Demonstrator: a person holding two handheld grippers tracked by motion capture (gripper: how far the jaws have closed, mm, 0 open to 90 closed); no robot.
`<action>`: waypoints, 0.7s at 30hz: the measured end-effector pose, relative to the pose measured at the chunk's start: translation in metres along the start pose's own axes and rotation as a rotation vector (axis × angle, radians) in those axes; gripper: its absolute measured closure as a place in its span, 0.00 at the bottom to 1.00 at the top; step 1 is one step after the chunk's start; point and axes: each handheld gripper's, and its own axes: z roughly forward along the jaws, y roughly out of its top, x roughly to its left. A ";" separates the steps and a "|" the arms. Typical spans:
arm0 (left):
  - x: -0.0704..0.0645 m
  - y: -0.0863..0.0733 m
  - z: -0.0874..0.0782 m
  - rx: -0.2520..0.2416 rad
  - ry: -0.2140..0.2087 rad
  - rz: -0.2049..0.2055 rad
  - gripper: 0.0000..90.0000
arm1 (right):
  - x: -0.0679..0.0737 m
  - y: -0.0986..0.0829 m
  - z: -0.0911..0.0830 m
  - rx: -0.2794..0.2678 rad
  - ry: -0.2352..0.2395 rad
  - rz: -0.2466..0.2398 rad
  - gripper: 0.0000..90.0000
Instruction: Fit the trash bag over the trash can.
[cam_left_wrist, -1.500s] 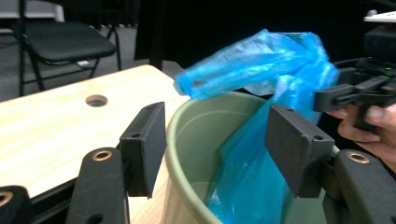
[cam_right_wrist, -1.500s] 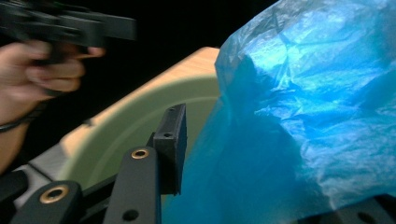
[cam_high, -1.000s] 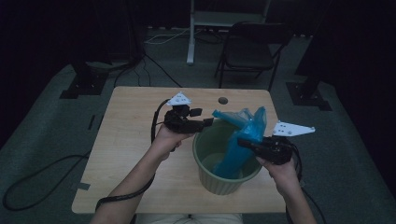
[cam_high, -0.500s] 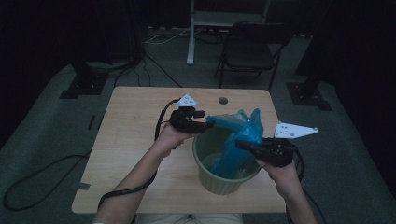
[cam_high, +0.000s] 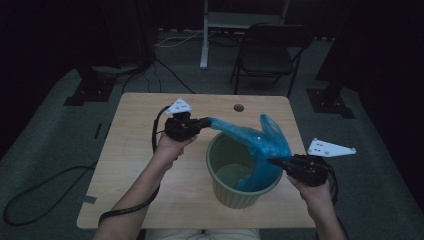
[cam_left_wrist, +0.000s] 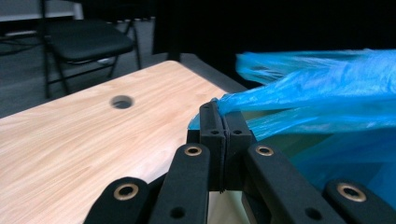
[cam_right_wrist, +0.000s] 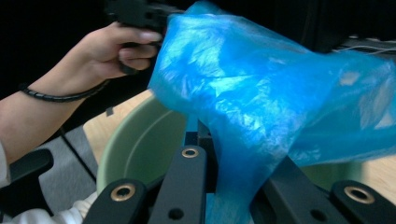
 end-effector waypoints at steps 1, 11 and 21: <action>0.002 -0.001 -0.004 -0.011 0.011 -0.005 1.00 | -0.001 -0.002 -0.004 -0.003 -0.005 0.007 0.97; 0.015 -0.008 -0.042 -0.049 0.076 -0.025 1.00 | -0.005 -0.027 -0.033 -0.018 -0.067 0.074 0.97; 0.038 -0.030 -0.065 -0.046 0.106 -0.105 1.00 | -0.011 -0.048 -0.049 -0.012 -0.165 0.141 1.00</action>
